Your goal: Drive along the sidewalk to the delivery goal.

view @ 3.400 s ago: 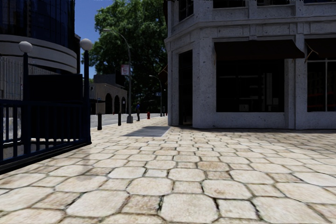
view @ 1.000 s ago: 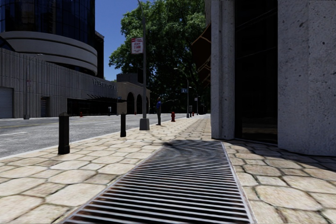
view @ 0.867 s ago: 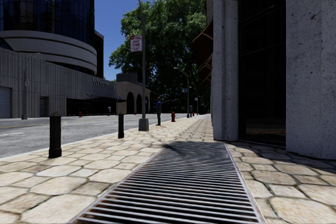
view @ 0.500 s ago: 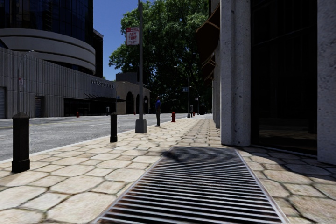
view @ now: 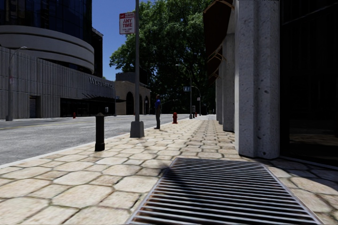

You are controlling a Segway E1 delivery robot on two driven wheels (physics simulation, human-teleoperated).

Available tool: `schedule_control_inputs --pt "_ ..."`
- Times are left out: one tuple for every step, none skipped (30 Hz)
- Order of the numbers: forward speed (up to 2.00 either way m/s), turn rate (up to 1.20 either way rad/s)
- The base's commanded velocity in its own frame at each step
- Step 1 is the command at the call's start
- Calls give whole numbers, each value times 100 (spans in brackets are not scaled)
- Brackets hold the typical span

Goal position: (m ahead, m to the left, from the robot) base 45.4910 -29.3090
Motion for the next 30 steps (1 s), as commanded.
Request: schedule_control_inputs --pt "200 -2" --pt "200 -5" --pt "200 -10" --pt "200 -13" --pt "200 -13" --pt "200 -19" --pt "200 -25" --pt "200 -28" --pt "200 -28" --pt "200 -28" --pt "200 -29" --pt "200 -29" --pt "200 -29" --pt "200 -29" --pt "200 -29" --pt "200 -29" --pt "200 -29" --pt "200 -29" --pt "200 -29" --pt "200 -29" --pt "200 -29" --pt "200 0" --pt "200 0" --pt "200 0" --pt "200 0" --pt "200 0" --pt "200 0" --pt "200 0" --pt "200 0" --pt "200 0"
